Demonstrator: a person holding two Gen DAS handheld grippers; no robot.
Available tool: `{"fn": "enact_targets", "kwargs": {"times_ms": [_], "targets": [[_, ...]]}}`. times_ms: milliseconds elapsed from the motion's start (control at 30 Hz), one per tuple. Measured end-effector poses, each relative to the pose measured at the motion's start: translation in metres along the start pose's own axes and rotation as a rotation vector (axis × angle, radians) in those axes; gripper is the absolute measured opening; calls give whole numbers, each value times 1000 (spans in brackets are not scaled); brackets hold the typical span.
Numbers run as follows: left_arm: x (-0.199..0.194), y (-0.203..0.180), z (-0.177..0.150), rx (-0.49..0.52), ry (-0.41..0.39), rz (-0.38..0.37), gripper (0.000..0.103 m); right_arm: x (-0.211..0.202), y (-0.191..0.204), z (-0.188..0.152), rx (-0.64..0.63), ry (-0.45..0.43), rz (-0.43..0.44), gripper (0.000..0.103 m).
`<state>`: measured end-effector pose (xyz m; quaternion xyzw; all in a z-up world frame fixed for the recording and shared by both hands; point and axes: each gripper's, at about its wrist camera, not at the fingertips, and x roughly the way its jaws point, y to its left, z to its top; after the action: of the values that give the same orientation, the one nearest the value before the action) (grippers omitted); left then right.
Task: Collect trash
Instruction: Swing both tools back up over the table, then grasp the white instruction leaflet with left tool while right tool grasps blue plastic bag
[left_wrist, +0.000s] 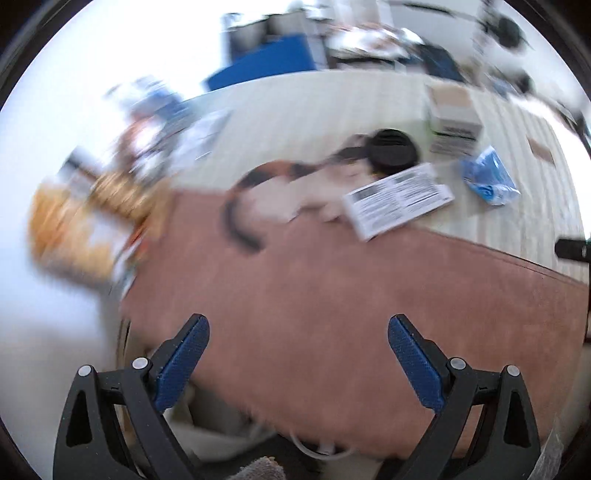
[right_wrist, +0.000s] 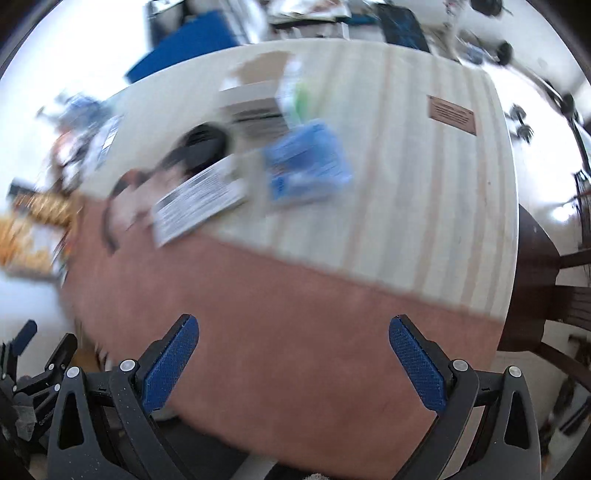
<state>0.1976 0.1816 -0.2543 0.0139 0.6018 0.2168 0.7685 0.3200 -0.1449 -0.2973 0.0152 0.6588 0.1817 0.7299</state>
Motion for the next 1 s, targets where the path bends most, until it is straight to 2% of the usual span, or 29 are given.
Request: {"fn": "enact_targets", "kwargs": {"times_ms": [67, 100, 200, 300, 433, 467, 633, 700, 733, 800, 833, 867, 900, 933, 967, 1000], "targets": [[27, -19, 35, 111, 14, -20, 99, 18, -15, 26, 28, 15, -20, 103], [48, -33, 55, 200, 24, -29, 99, 27, -25, 42, 46, 25, -16, 103], [86, -64, 89, 388, 44, -32, 99, 46, -42, 69, 75, 49, -26, 103], [122, -85, 112, 527, 88, -75, 99, 63, -51, 94, 81, 71, -24, 103], [149, -102, 127, 647, 155, -182, 101, 78, -49, 112, 79, 90, 6, 103], [151, -105, 131, 674, 166, -239, 100, 81, -48, 115, 79, 91, 15, 103], [160, -115, 135, 743, 201, -283, 98, 97, -34, 128, 66, 85, 59, 103], [159, -111, 139, 726, 201, -323, 91, 105, -26, 132, 52, 79, 58, 100], [158, -109, 140, 713, 206, -344, 87, 108, -21, 132, 47, 78, 59, 97], [154, -103, 136, 668, 204, -371, 84, 112, -14, 133, 31, 65, 47, 74], [154, -101, 135, 657, 205, -373, 84, 113, -12, 133, 23, 57, 39, 67], [152, -98, 132, 631, 204, -375, 84, 114, -9, 133, 15, 44, 21, 56], [150, -96, 130, 604, 207, -380, 84, 114, -6, 131, 11, 30, -3, 38], [148, -94, 126, 579, 210, -392, 84, 114, -3, 128, 8, 10, -14, 27], [145, -92, 121, 544, 211, -391, 84, 114, -2, 124, 15, 1, -18, 22], [143, -87, 115, 462, 217, -370, 84, 113, -4, 120, 36, -8, -14, 20]]}}
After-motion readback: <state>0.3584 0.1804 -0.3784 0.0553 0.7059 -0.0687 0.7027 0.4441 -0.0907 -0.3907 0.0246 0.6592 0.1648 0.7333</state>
